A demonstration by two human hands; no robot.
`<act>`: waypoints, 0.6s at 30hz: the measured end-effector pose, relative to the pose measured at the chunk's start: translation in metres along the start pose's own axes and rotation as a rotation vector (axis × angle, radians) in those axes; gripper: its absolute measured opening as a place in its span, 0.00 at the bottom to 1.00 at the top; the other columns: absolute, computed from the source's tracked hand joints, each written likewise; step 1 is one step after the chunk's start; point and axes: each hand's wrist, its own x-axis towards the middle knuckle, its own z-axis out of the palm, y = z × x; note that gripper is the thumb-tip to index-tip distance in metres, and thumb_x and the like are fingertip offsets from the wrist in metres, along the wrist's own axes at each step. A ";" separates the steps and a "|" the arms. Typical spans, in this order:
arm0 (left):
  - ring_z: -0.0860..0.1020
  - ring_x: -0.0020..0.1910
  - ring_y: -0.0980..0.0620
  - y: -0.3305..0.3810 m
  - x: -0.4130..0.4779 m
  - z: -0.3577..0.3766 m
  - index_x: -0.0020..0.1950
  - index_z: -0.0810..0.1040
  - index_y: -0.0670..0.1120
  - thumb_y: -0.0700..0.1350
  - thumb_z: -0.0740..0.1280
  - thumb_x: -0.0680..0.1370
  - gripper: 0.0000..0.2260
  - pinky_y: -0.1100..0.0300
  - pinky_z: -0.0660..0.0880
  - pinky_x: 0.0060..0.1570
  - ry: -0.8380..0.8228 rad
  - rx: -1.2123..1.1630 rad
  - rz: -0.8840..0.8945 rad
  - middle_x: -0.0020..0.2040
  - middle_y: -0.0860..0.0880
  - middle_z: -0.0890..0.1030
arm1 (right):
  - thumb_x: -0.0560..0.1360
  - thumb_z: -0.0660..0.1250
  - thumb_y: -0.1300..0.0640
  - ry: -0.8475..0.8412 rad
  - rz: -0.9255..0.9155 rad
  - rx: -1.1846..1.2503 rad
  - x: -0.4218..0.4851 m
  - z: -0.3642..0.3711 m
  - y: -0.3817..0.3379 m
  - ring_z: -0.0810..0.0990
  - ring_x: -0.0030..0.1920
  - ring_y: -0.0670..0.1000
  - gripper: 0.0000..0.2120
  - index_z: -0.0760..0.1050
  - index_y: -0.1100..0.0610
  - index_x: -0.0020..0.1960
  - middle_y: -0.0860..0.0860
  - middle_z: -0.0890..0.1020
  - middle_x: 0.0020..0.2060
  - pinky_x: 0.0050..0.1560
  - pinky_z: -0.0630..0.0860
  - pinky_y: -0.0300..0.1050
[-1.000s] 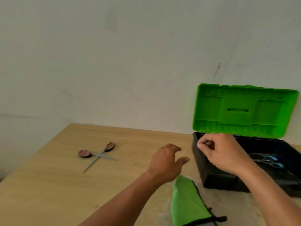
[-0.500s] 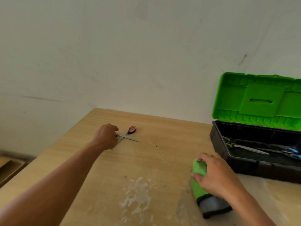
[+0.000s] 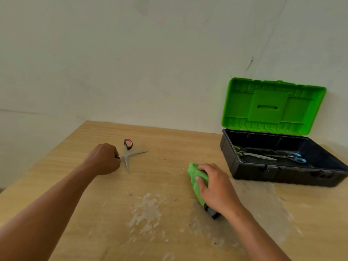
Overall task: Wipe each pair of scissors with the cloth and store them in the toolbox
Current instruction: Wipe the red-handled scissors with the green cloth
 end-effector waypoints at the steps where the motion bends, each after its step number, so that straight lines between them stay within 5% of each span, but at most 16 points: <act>1: 0.77 0.45 0.49 0.003 -0.007 -0.002 0.48 0.83 0.45 0.45 0.68 0.74 0.07 0.58 0.75 0.43 -0.013 -0.061 -0.021 0.48 0.47 0.82 | 0.80 0.67 0.47 -0.018 0.005 -0.016 -0.002 0.001 0.000 0.76 0.62 0.48 0.21 0.72 0.53 0.70 0.47 0.76 0.63 0.61 0.70 0.38; 5: 0.80 0.42 0.49 0.017 -0.033 -0.005 0.42 0.83 0.43 0.40 0.72 0.73 0.01 0.53 0.79 0.44 -0.083 -0.427 -0.138 0.40 0.46 0.84 | 0.77 0.68 0.41 -0.092 0.042 -0.097 -0.010 0.004 0.002 0.74 0.63 0.49 0.29 0.66 0.52 0.73 0.48 0.71 0.66 0.62 0.72 0.42; 12: 0.86 0.45 0.44 0.053 -0.074 -0.004 0.50 0.78 0.34 0.34 0.66 0.79 0.04 0.55 0.80 0.43 -0.242 -1.122 -0.223 0.46 0.37 0.86 | 0.77 0.69 0.53 -0.006 -0.004 -0.025 -0.011 -0.007 0.006 0.74 0.39 0.44 0.12 0.66 0.50 0.54 0.47 0.76 0.46 0.32 0.64 0.35; 18: 0.85 0.45 0.42 0.088 -0.092 0.004 0.46 0.76 0.38 0.33 0.62 0.79 0.05 0.52 0.79 0.45 -0.339 -1.361 -0.205 0.46 0.37 0.86 | 0.77 0.70 0.55 0.017 -0.120 0.250 -0.021 -0.014 0.006 0.79 0.40 0.44 0.13 0.66 0.48 0.53 0.45 0.78 0.43 0.37 0.76 0.42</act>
